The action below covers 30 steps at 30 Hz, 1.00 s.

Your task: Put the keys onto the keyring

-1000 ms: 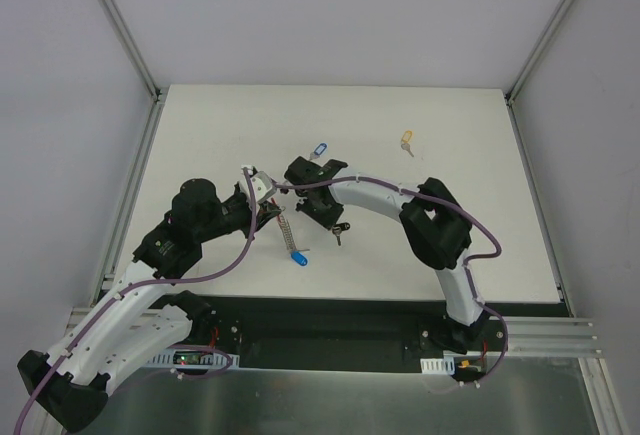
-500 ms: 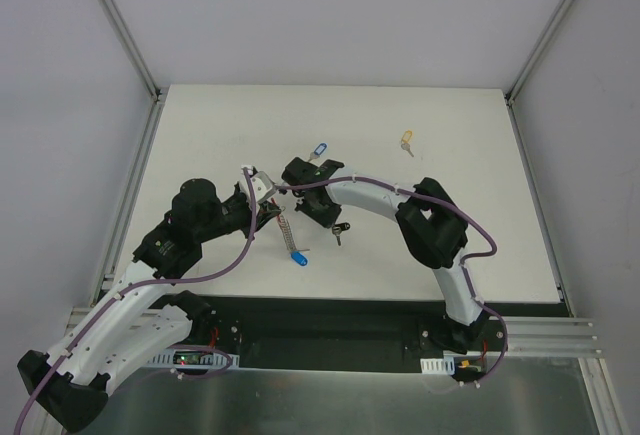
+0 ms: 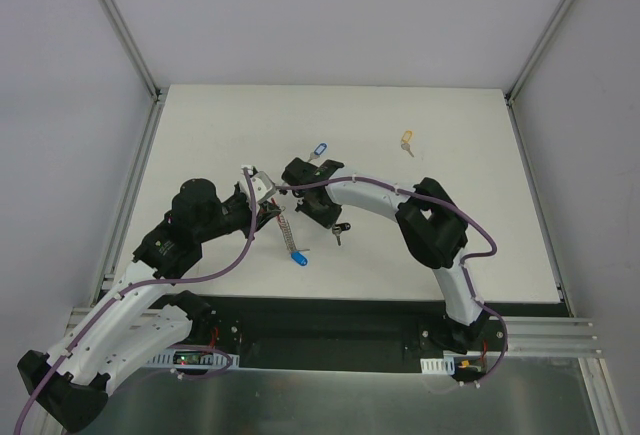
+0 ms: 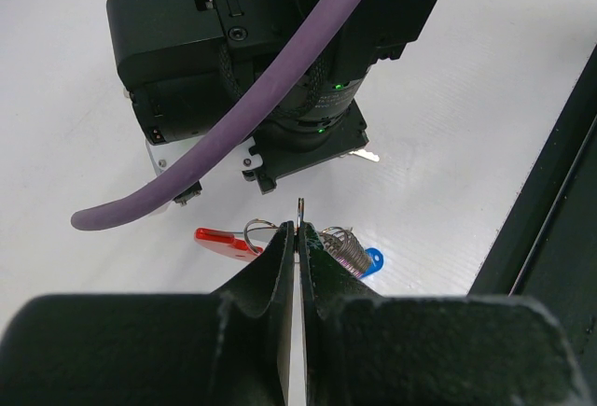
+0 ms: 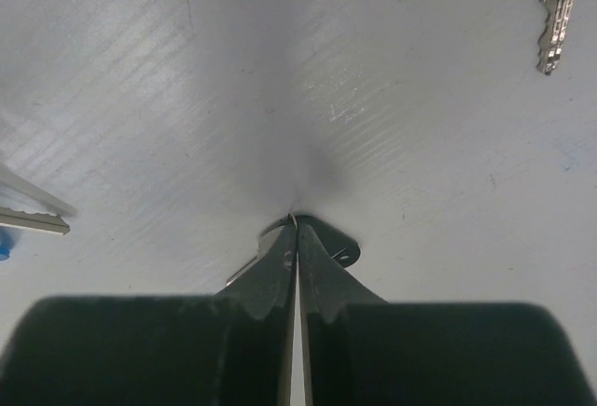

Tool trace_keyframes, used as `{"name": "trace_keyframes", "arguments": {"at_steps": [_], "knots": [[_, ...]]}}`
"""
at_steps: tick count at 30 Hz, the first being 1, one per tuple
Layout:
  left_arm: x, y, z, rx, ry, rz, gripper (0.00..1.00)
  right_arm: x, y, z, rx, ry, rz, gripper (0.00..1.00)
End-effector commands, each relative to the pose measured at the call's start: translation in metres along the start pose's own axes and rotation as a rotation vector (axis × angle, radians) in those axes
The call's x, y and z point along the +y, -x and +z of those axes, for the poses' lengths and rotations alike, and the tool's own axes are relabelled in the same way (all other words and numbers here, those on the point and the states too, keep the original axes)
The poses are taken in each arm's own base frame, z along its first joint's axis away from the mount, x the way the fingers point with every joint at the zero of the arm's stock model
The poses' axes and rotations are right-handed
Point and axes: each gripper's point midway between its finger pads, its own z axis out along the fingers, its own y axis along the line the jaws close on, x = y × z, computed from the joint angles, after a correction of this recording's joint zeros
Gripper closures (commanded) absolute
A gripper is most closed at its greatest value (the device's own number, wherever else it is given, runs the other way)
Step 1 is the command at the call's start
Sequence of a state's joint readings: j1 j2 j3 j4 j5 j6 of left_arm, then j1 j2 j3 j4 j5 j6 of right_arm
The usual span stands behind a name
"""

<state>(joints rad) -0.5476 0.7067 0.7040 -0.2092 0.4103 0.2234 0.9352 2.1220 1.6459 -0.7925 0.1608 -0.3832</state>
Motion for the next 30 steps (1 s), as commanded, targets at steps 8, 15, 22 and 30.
{"name": "trace_keyframes", "arguments": {"at_steps": [8, 15, 22, 30], "knots": [[0.005, 0.004, 0.000, -0.018, 0.015, 0.019, 1.00, -0.002, -0.004, -0.006, 0.016, -0.016, -0.006, 0.91], [0.006, 0.003, 0.000, -0.016, 0.017, 0.018, 1.00, -0.002, -0.004, -0.006, 0.019, -0.013, -0.005, 0.92], [0.006, 0.003, 0.001, -0.014, 0.017, 0.020, 1.00, -0.001, -0.001, -0.014, -0.027, 0.000, 0.013, 0.99], [0.003, 0.003, 0.001, -0.019, -0.001, 0.031, 1.00, -0.010, 0.020, -0.063, -0.338, 0.035, 0.083, 0.99]]}}
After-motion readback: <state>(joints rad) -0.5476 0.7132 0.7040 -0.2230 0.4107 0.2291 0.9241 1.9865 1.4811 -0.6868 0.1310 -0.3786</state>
